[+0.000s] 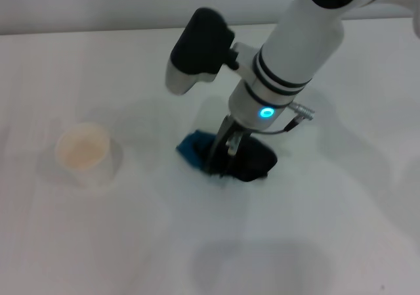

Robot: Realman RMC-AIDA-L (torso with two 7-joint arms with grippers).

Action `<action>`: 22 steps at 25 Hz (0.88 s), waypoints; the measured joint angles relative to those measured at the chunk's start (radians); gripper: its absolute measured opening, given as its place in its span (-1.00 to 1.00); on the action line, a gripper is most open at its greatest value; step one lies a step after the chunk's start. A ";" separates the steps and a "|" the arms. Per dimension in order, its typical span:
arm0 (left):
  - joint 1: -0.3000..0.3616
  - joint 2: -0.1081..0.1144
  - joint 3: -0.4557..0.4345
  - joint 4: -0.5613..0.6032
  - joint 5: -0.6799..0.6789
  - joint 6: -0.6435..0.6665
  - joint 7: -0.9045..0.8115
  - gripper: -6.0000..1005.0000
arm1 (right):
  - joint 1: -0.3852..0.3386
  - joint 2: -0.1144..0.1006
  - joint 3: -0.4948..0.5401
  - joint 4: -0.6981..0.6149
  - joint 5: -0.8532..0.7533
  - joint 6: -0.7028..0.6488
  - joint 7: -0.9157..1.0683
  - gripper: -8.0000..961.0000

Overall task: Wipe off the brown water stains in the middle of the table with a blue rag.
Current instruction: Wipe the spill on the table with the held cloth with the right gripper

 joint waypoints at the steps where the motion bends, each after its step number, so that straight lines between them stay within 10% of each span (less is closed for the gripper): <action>1: 0.000 0.000 0.000 0.000 0.000 -0.001 0.000 0.74 | 0.005 0.000 0.000 0.003 0.036 0.029 -0.025 -0.83; 10: 0.022 -0.001 0.000 -0.001 0.000 -0.055 -0.003 0.74 | 0.024 -0.001 -0.038 -0.053 0.178 0.221 -0.105 -0.83; 22: 0.037 -0.003 0.001 -0.008 0.000 -0.062 -0.003 0.74 | 0.051 -0.003 -0.032 0.084 -0.061 -0.104 0.006 -0.83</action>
